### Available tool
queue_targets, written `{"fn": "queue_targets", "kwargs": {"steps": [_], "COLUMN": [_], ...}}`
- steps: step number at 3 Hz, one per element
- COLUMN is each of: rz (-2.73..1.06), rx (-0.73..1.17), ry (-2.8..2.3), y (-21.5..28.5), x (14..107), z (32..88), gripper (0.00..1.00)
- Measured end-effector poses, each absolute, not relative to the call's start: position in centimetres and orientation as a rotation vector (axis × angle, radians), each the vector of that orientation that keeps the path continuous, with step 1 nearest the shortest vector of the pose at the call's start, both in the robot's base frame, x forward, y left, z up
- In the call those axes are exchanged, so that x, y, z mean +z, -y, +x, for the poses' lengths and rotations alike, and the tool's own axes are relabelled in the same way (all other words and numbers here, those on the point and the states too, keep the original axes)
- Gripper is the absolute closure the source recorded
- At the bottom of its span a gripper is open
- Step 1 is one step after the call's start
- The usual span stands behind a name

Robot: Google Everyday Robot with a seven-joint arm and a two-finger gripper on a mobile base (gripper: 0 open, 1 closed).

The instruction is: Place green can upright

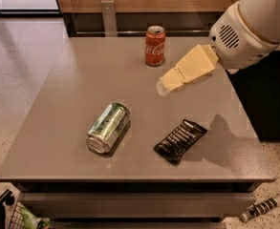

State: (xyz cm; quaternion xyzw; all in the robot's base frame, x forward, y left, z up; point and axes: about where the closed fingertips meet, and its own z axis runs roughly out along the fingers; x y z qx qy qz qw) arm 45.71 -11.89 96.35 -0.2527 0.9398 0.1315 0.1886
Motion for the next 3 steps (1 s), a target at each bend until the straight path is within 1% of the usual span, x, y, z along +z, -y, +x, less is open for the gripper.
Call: {"fn": "queue_targets", "kwargs": {"steps": [1,3], "rz": [-0.660,-0.291], "rx": [0.384,0.592], "ry": [-2.648,-2.745], "y": [11.1,8.1], "x": [96.6,95.5], "z": [45.6,46.0], "gripper": [0.00,0.00]}}
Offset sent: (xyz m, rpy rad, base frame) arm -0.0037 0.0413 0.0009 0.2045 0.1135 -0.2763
